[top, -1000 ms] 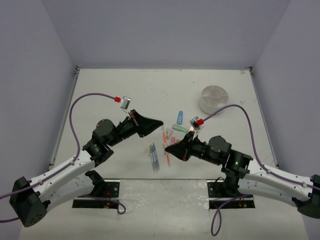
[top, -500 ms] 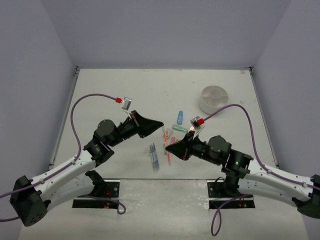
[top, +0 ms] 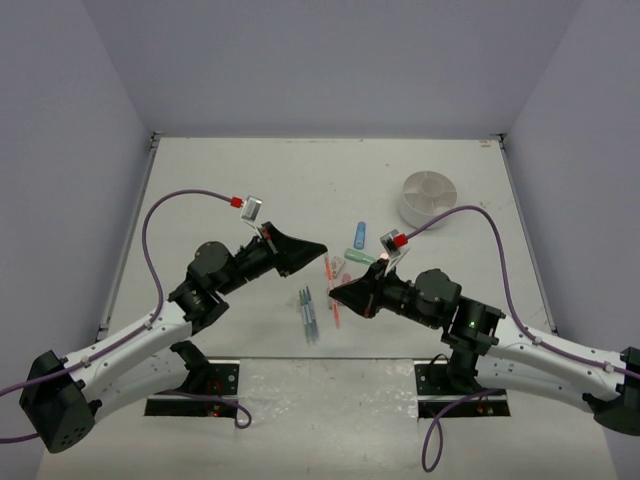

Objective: Sort the stationery into containers
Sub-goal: Close the pen cap on the pen.

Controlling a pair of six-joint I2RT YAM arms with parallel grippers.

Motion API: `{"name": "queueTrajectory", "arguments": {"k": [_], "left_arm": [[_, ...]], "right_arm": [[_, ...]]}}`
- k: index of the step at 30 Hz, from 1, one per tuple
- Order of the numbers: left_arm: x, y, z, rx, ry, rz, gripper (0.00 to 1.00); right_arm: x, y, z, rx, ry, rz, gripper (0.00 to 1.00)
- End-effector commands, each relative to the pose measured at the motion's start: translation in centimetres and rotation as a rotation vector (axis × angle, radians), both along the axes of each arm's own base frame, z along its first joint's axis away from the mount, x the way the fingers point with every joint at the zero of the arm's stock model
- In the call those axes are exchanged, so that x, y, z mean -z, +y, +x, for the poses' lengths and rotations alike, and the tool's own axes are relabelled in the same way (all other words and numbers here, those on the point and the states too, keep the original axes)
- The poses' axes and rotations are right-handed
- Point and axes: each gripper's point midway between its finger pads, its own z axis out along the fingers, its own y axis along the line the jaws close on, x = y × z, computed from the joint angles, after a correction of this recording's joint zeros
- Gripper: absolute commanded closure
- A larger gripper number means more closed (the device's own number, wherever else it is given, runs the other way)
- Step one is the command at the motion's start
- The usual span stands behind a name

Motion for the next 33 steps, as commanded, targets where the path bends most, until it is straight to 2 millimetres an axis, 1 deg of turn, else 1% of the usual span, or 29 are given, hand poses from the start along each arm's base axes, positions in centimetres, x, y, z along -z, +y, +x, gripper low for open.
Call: {"name": "queueTrajectory", "arguments": {"k": [1, 6, 9, 13, 15, 17, 19, 22, 23, 27, 31, 33], "left_arm": [[-0.8, 0.0, -0.4, 0.015, -0.015, -0.049, 1.00], [-0.5, 0.1, -0.5, 0.014, -0.009, -0.052, 1.00], [-0.3, 0.2, -0.5, 0.012, -0.002, -0.052, 1.00], [-0.2, 0.4, -0.5, 0.001, 0.008, -0.057, 1.00], [-0.3, 0.4, -0.6, 0.006, 0.003, -0.055, 1.00], [-0.2, 0.3, -0.6, 0.008, -0.002, -0.037, 0.99], [-0.2, 0.4, -0.4, -0.001, -0.010, -0.010, 0.95], [-0.4, 0.6, -0.1, -0.022, -0.024, 0.011, 0.80], [-0.4, 0.7, 0.1, -0.033, -0.022, 0.020, 0.76], [-0.8, 0.7, 0.1, -0.036, -0.029, 0.021, 0.69], [-1.3, 0.5, -0.2, -0.015, -0.040, 0.008, 0.69], [-1.4, 0.4, -0.7, 0.014, -0.053, -0.005, 0.80]], "right_arm": [[-4.5, 0.2, 1.3, 0.062, -0.063, 0.101, 1.00], [-6.1, 0.1, 2.4, 0.117, -0.087, 0.143, 1.00], [-7.0, 0.4, 2.9, 0.137, -0.106, 0.160, 1.00], [-7.6, 1.0, 3.5, 0.148, -0.134, 0.185, 1.00], [-7.4, 1.5, 3.8, 0.147, -0.145, 0.157, 1.00], [-7.9, 1.7, 4.0, 0.138, -0.173, 0.142, 1.00], [-8.3, 2.0, 3.7, 0.113, -0.197, 0.136, 1.00], [-7.8, 2.2, 3.5, 0.096, -0.199, 0.114, 1.00], [-7.6, 2.2, 3.5, 0.097, -0.196, 0.111, 1.00], [-7.1, 2.2, 3.5, 0.096, -0.186, 0.106, 1.00], [-7.4, 2.1, 3.7, 0.107, -0.190, 0.108, 1.00], [-7.7, 2.3, 3.8, 0.107, -0.192, 0.109, 1.00]]}}
